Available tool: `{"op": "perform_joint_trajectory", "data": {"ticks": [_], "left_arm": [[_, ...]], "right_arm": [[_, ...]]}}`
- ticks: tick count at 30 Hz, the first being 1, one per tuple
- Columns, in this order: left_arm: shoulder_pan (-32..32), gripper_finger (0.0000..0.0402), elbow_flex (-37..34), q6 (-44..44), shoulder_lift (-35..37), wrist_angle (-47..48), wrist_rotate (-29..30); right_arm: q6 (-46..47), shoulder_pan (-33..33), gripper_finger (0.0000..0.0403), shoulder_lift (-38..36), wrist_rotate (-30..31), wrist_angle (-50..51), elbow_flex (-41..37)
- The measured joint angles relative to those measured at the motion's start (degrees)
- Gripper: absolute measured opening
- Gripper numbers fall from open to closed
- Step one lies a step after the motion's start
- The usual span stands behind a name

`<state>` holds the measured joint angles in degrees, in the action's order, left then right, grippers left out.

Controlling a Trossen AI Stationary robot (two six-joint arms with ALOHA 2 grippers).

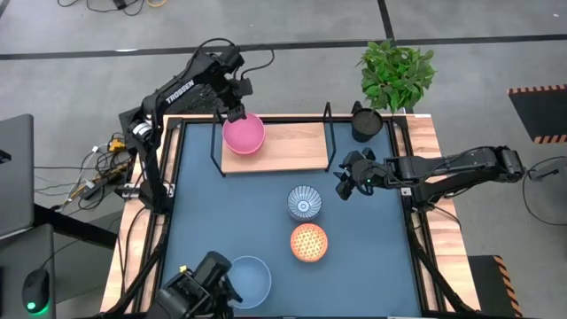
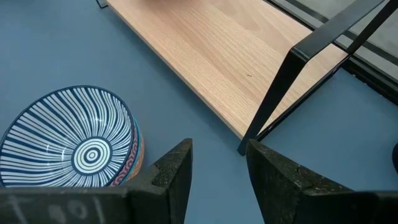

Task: Place and stack bowls onto a shelf
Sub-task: Stack the pink bowl on top of the orange bowl on the shelf, then stack the blue bowl on top of the pink bowl on the shelf

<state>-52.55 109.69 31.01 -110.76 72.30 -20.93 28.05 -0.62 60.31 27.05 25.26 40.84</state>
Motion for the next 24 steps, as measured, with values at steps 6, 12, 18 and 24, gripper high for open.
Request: {"op": "perform_joint_trajectory", "data": {"ticks": [6, 12, 18, 24], "left_arm": [[-3.40, 0.0137, -5.79, -1.51, -0.02, -5.36, -6.00], [-4.66, 0.0137, -7.48, -5.56, 0.06, -5.88, -6.58], [-4.64, 0.0137, -7.48, -8.21, 2.18, -4.52, -13.86], [-3.32, 0.0137, -7.86, -7.38, 4.90, 2.75, -30.12]], "right_arm": [[0.00, 0.00, 0.0177, 0.00, 0.00, 0.00, 0.00], [0.00, 0.00, 0.0177, 0.00, 0.00, 0.00, 0.00], [0.00, 0.01, 0.0177, 0.00, 0.01, -0.02, 0.00], [0.90, -0.57, 0.0177, 0.00, 0.00, 0.00, 0.00]]}}
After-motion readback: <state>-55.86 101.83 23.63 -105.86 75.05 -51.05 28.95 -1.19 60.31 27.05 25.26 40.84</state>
